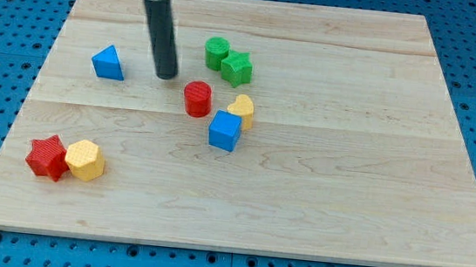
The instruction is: Push the blue cube and red circle to the left center of the board
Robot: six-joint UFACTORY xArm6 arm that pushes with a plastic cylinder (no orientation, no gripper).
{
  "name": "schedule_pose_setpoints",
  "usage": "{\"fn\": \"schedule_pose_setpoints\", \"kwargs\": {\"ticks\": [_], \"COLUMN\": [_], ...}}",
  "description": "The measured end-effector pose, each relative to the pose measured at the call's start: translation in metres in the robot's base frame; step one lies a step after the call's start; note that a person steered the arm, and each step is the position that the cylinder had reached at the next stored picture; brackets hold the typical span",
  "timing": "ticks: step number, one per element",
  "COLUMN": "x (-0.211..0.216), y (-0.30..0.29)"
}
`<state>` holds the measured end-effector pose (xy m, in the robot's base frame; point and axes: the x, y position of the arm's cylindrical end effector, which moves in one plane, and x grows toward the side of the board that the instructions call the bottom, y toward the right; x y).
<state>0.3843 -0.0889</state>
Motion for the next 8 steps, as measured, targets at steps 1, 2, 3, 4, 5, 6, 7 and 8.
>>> {"fn": "schedule_pose_setpoints", "kwargs": {"ticks": [1,2,3,4,5,6,7,8], "x": [0.005,0.032,0.066,0.089,0.106,0.120,0.170,0.156], "y": [0.045,0.056,0.068,0.072,0.112,0.131,0.147,0.112]}}
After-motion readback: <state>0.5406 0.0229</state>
